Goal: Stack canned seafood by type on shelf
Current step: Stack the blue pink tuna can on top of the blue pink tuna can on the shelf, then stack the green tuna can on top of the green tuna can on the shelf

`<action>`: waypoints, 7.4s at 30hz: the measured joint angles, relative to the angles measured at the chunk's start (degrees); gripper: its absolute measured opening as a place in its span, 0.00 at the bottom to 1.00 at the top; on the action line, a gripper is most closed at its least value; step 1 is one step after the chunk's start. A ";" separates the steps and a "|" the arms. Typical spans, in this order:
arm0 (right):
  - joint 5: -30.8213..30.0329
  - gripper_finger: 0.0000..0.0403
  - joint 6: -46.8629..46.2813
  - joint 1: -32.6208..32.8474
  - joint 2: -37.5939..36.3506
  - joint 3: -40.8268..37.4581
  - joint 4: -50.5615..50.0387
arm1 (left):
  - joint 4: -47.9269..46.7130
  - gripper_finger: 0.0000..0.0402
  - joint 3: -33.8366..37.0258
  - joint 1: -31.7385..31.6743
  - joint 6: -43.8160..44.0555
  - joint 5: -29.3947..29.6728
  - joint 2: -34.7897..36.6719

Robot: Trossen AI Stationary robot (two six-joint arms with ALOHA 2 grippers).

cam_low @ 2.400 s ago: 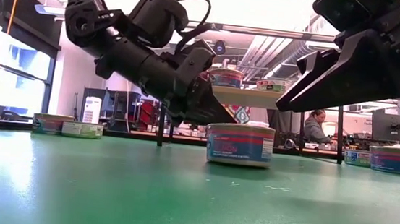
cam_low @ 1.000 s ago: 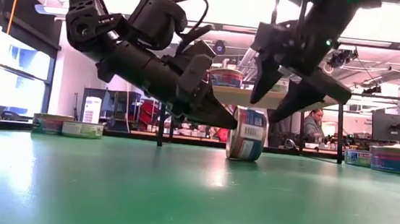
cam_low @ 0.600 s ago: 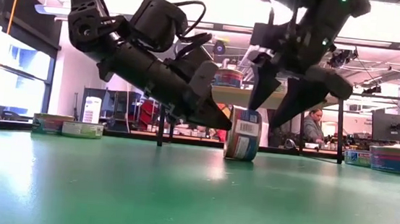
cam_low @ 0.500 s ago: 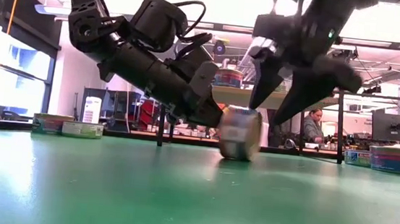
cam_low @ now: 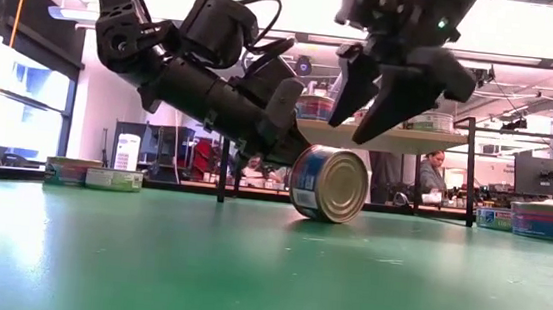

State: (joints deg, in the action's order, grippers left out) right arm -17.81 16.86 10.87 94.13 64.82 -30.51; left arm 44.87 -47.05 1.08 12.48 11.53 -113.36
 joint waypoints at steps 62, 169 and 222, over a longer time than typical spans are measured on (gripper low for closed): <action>-13.05 0.44 38.53 -26.57 -5.30 11.73 16.26 | -16.68 0.00 16.76 18.73 11.46 28.39 16.20; -22.56 0.65 -38.91 18.94 -1.57 -25.38 36.44 | -61.42 0.00 16.20 -19.95 21.51 21.85 29.75; -19.35 0.65 -38.89 18.76 -1.57 -25.36 40.47 | -50.47 0.00 -4.49 11.53 22.86 15.40 9.92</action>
State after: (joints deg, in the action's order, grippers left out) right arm -37.15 -22.03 29.63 92.55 39.46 9.96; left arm -5.60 -51.54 12.61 35.34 26.93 -103.44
